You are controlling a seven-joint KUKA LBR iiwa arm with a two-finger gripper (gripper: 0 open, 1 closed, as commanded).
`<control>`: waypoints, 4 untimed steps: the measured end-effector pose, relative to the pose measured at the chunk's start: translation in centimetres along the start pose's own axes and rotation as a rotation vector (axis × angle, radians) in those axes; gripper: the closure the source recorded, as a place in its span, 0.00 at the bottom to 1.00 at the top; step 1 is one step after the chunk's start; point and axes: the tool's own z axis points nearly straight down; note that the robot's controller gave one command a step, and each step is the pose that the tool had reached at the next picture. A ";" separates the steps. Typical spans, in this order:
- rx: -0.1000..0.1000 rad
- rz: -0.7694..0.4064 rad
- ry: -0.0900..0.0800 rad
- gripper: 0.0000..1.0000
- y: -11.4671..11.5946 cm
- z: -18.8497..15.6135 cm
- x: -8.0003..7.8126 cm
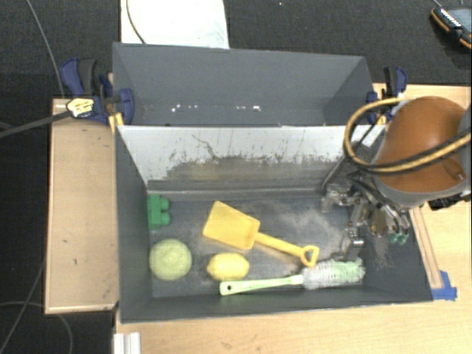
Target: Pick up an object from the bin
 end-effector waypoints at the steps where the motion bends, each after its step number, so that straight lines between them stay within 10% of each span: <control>1: 0.000 0.000 0.000 0.00 0.0 0.0 0.0; 2: -0.002 -0.017 0.006 0.00 1.9 7.1 3.0; 3: 0.001 0.000 -0.014 1.00 2.5 8.9 1.4; 4: 0.001 -0.001 -0.014 1.00 2.5 8.9 1.4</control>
Offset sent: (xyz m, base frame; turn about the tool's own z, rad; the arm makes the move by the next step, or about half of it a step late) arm -0.0282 0.0174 -0.0674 -0.0114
